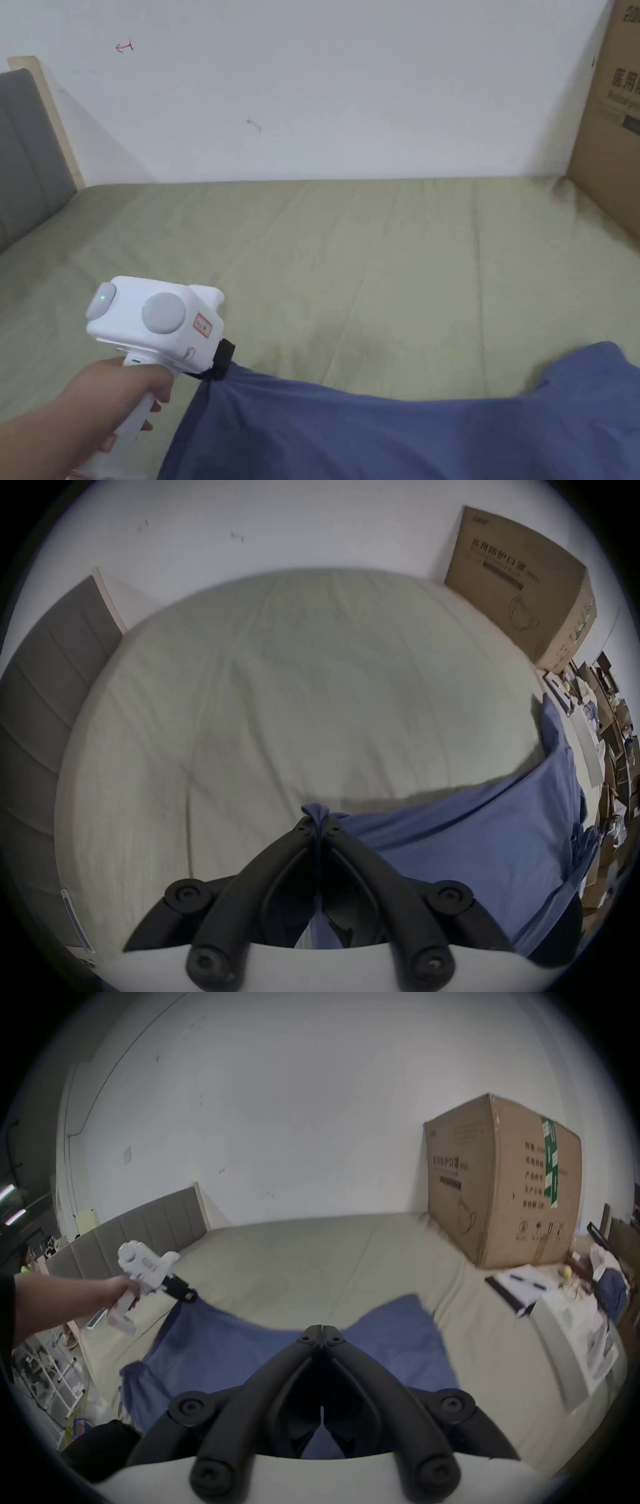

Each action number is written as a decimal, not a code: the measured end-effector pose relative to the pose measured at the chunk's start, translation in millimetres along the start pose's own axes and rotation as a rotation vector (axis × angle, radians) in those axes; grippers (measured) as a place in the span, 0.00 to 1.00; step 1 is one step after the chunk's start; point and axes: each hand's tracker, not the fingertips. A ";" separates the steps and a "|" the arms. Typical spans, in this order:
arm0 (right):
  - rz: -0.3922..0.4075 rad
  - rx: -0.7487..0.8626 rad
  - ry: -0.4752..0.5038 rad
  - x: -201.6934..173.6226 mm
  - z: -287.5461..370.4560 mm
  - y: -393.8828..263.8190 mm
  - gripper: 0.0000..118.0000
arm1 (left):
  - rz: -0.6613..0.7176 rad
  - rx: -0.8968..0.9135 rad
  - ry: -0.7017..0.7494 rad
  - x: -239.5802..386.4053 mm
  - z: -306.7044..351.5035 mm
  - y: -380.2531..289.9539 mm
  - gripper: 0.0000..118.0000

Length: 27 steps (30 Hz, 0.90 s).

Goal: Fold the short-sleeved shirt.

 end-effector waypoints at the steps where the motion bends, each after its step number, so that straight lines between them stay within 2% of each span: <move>1: 0.025 0.010 -0.018 8.2 -3.7 16.2 0.00 | -0.001 0.039 -0.001 0.9 9.3 2.2 0.00; 3: 0.069 -0.046 -0.041 31.0 -21.1 45.7 0.00 | 0.010 0.068 -0.016 5.4 21.8 5.3 0.00; 4: 0.056 -0.107 -0.055 44.3 -34.6 59.5 0.00 | 0.011 0.084 -0.012 8.1 28.1 5.3 0.00; 8: -0.130 -0.448 -0.004 99.2 -113.8 87.8 0.00 | 0.001 0.104 -0.018 20.8 43.4 0.6 0.00; 9: -0.161 -0.498 -0.017 111.1 -132.4 88.0 0.07 | -0.004 0.110 -0.015 22.1 44.8 -1.0 0.00; 10: -0.173 -0.536 -0.055 121.4 -150.2 85.1 0.33 | -0.009 0.119 -0.010 25.9 45.9 -2.6 0.00; 11: -0.179 -0.566 -0.096 131.2 -166.2 81.5 0.71 | -0.012 0.127 -0.003 27.6 46.8 -3.9 0.00; 12: -0.190 -0.596 -0.108 139.6 -179.1 78.2 0.97 | -0.013 0.134 0.002 27.8 47.3 -4.9 0.00; 15: -0.256 -0.663 -0.183 159.3 -211.5 55.3 1.00 | 0.001 0.142 0.004 27.7 45.6 -6.3 0.00; 17: -0.317 -0.646 -0.199 171.6 -226.4 41.4 0.97 | 0.015 0.139 0.004 27.9 45.0 -9.8 0.00; 19: -0.333 -0.704 -0.237 178.4 -242.7 31.6 0.97 | 0.014 0.136 -0.007 27.8 42.9 -11.6 0.00; 21: -0.295 -0.729 -0.272 186.7 -259.8 22.1 0.95 | 0.002 0.127 0.003 28.8 38.4 -15.3 0.00; 23: -0.250 -0.750 -0.294 187.2 -270.2 16.0 0.87 | -0.008 0.105 0.015 27.2 31.0 -17.7 0.00; 24: -0.235 -0.771 -0.291 186.4 -272.8 14.4 0.71 | -0.011 0.097 0.020 26.5 28.2 -19.5 0.00; 27: -0.231 -0.830 -0.291 181.6 -271.9 11.1 0.11 | -0.014 0.072 0.035 22.4 19.8 -23.6 0.00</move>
